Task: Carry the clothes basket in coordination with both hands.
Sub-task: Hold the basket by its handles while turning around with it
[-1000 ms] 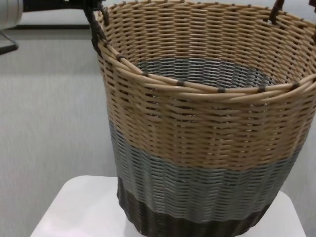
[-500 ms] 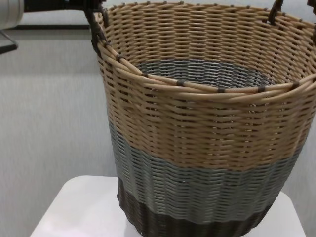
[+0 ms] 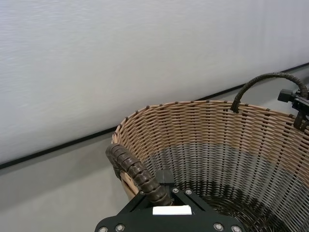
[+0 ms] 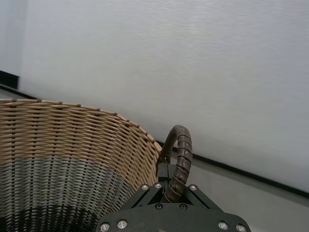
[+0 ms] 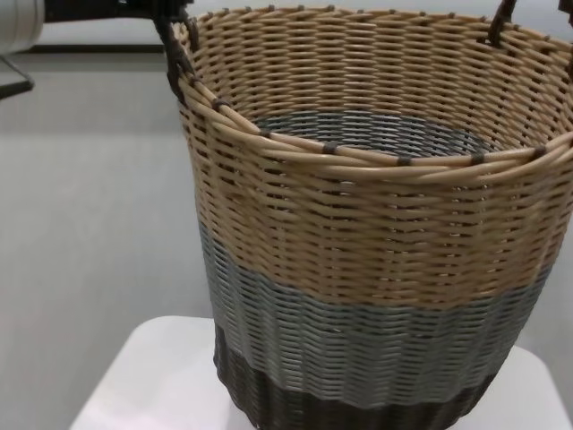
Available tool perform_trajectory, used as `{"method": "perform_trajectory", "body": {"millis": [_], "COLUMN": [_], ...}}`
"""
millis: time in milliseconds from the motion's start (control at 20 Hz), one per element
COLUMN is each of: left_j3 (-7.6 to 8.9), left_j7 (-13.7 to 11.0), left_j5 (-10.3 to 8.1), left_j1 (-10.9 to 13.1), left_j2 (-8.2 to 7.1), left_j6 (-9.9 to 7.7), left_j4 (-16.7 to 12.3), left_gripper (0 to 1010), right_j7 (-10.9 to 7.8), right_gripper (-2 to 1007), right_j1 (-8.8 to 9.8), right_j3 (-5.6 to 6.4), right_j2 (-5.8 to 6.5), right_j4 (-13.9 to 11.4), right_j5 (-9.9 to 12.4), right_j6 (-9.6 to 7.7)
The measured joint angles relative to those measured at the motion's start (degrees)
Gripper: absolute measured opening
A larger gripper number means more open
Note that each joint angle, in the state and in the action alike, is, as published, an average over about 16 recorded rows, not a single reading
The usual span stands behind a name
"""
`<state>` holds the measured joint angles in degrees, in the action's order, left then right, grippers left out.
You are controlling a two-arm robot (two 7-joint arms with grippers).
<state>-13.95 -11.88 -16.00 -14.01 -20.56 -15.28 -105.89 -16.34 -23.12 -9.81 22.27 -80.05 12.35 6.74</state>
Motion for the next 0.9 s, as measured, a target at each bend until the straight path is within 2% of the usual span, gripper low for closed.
{"method": "perform_trajectory", "body": {"millis": [900], "left_j3": [0.07], "left_j7": [0.0], "left_j5": [-0.24], "left_j1": [0.0], "left_j2": [0.06], "left_j6": [-0.07], "left_j4": [0.1], "left_gripper": [0], "right_j7": [0.12], "right_gripper": [6], "right_j1": [0.0], "right_j3": [-0.04], "right_j2": [0.05], "right_j4": [0.0], "right_j5": [0.1], "right_j6": [-0.1]}}
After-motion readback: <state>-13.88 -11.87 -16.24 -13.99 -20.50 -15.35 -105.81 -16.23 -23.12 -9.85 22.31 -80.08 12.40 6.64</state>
